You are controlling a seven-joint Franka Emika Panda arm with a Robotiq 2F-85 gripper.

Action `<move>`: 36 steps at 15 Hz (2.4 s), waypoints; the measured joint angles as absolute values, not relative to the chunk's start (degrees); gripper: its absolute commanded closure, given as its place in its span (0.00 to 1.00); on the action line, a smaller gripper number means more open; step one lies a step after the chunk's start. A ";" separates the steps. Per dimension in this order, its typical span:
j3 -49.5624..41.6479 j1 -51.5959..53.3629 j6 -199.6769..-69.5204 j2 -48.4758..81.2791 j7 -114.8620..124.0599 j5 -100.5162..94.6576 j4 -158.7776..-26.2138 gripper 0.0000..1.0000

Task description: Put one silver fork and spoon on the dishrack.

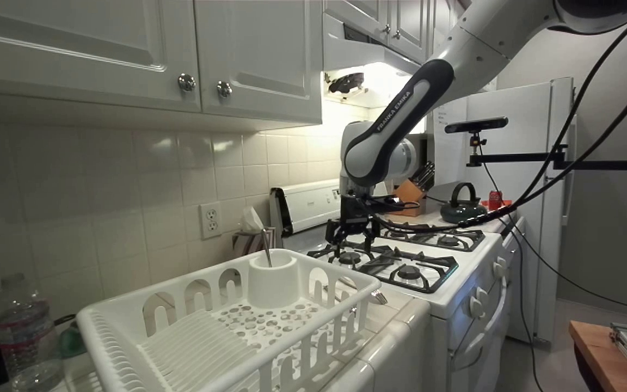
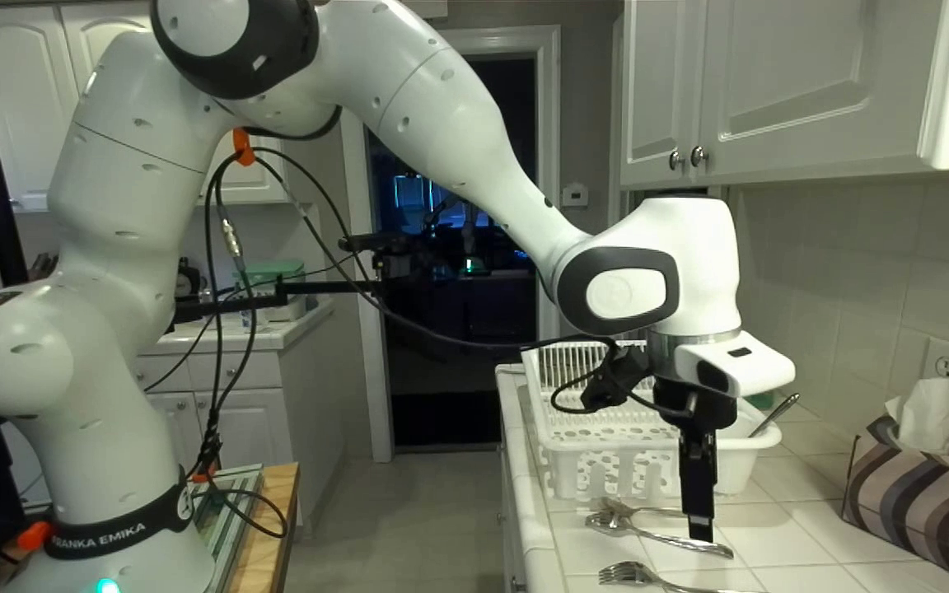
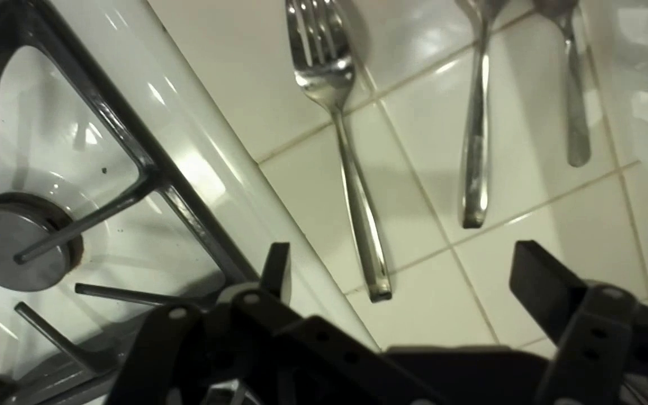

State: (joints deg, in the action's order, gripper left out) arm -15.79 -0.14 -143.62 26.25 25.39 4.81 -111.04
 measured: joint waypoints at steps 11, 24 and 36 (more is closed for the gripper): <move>-14.78 -2.08 -153.17 30.49 25.33 5.24 -115.83 0.00; -13.78 -2.07 -155.99 34.23 26.12 5.65 -114.53 0.09; -14.53 -2.15 -157.56 38.00 28.01 6.51 -109.49 0.05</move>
State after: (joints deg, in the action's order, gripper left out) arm -14.53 -2.15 -157.56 38.00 28.01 6.51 -109.49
